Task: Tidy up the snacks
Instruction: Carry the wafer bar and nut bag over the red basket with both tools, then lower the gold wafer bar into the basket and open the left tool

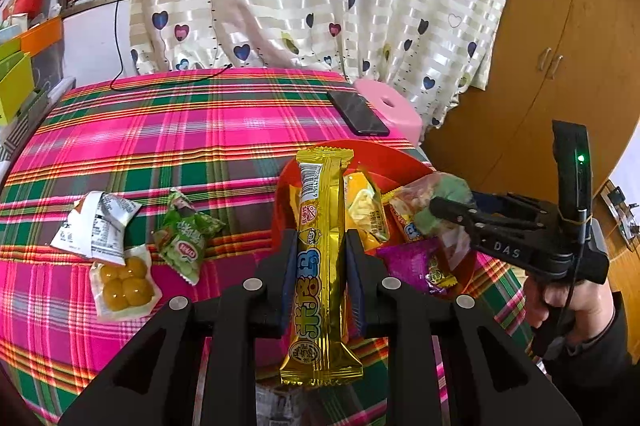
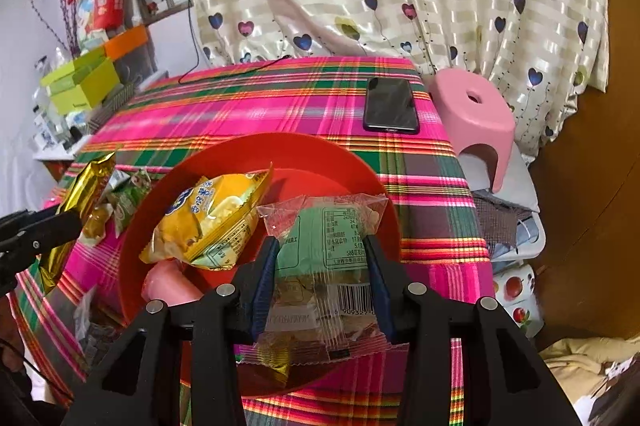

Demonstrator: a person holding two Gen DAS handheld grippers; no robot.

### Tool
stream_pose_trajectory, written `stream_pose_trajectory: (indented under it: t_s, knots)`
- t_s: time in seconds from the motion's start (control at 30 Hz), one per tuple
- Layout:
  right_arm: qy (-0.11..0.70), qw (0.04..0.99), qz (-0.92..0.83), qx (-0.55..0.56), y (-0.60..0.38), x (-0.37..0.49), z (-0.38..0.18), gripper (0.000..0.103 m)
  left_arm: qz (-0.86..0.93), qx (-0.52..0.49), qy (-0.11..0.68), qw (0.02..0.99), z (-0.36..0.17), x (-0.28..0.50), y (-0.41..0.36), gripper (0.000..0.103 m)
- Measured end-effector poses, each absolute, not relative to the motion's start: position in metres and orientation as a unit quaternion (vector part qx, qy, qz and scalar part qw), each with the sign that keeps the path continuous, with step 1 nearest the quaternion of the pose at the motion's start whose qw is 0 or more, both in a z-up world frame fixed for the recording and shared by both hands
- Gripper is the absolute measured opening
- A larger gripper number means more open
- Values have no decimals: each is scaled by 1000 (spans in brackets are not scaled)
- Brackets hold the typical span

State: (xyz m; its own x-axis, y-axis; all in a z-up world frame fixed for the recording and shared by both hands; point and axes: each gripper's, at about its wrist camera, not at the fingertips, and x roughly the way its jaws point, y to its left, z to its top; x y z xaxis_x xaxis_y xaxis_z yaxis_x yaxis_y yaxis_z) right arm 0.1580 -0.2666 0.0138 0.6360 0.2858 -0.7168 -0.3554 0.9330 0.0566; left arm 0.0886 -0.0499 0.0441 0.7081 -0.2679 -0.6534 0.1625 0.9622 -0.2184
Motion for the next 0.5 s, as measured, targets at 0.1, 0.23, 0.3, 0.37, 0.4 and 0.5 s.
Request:
stream_pose_trajectory:
  t_s: [0.1, 0.23, 0.3, 0.37, 0.4, 0.5]
  knots:
    - [390, 900, 190, -41, -262, 160, 12, 40, -118, -70, 366, 920, 43, 90, -53, 24]
    - [388, 900, 193, -38, -263, 166, 10, 40, -120, -68, 368, 920, 43, 93, -55, 24]
    - [387, 902, 187, -39, -266, 167, 11, 40, -121, -68, 368, 920, 43, 95, -57, 24]
    - [387, 902, 187, -36, -268, 165, 11, 40, -123, -67, 369, 919, 42, 96, -58, 24]
    - [388, 901, 188, -36, -266, 164, 11, 41, -125, -67, 369, 919, 42, 96, -59, 24]
    - [385, 898, 209, -36, -260, 159, 11, 41, -130, -63, 371, 917, 42, 99, -64, 24]
